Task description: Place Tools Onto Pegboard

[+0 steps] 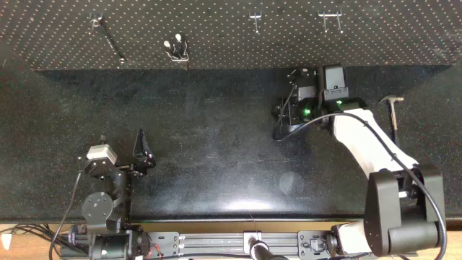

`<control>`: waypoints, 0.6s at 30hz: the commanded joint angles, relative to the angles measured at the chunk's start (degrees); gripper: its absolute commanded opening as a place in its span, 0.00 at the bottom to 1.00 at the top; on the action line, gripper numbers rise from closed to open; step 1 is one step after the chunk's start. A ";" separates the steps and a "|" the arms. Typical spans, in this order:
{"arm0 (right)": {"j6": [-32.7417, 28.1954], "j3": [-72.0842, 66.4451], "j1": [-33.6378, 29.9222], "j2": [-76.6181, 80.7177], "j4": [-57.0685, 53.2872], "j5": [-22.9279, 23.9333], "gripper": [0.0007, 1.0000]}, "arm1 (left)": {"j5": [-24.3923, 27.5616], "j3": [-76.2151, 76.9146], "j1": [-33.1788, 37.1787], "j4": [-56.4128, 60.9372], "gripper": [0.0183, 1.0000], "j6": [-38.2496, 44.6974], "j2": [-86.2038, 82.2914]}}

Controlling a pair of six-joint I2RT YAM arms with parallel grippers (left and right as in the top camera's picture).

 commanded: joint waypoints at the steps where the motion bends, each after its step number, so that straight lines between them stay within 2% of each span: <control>1: -0.37 1.03 0.90 2.73 -0.13 1.22 0.37 | 0.59 -0.13 0.28 -0.28 0.99 0.31 -0.48; 2: -0.37 1.03 0.94 2.84 -0.11 1.22 0.08 | 0.61 -0.13 0.28 -0.28 0.99 0.31 -0.48; 5: 0.07 1.03 0.68 1.88 -0.13 1.20 0.08 | 0.61 -0.13 0.28 -0.28 0.99 0.31 -0.48; 8: 2.25 -1.22 1.22 -6.23 2.91 1.25 0.08 | 0.59 -0.13 0.28 -0.28 0.99 0.31 -0.48; 9: 4.17 -3.26 1.73 -9.64 5.81 1.42 0.08 | 0.59 -0.13 0.28 -0.28 0.99 0.31 -0.48; 11: 14.53 -9.66 4.59 -20.55 14.95 4.92 0.08 | 0.59 -0.13 0.28 -0.28 0.99 0.31 -0.48; 13: 17.40 -10.12 6.45 -27.30 18.03 5.07 0.08 | 0.59 -0.13 0.28 -0.28 0.99 0.31 -0.48; 16: 27.04 -10.12 10.51 -36.26 30.82 3.76 0.07 | 0.59 -0.13 0.28 -0.28 0.99 0.31 -0.48; 18: 28.44 -10.12 11.87 -37.73 33.00 3.78 0.07 | 0.61 -0.13 0.28 -0.28 0.99 0.31 -0.48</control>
